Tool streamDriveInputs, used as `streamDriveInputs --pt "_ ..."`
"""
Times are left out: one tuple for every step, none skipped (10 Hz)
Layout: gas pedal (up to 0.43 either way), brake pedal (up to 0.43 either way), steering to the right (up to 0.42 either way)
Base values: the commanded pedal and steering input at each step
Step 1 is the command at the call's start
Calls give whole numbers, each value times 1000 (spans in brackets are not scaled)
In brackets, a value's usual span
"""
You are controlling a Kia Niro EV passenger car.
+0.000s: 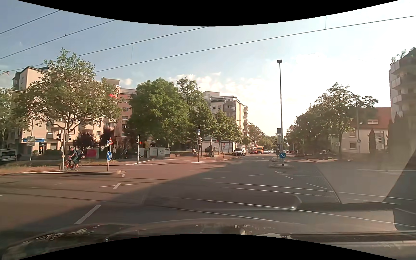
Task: Follow the waypoints while adhering to traffic rules and regulations
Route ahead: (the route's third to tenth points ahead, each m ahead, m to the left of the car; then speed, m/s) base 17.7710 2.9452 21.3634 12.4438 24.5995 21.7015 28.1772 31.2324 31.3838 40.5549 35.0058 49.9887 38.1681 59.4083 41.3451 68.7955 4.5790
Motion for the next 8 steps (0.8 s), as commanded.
streamDriveInputs --pt "370 0 -109" --pt "350 0 -109" --pt "319 0 -109" --pt "311 0 -109" --pt "268 0 -109" --pt "268 0 -109" --pt "240 0 -109" --pt "220 0 -110"
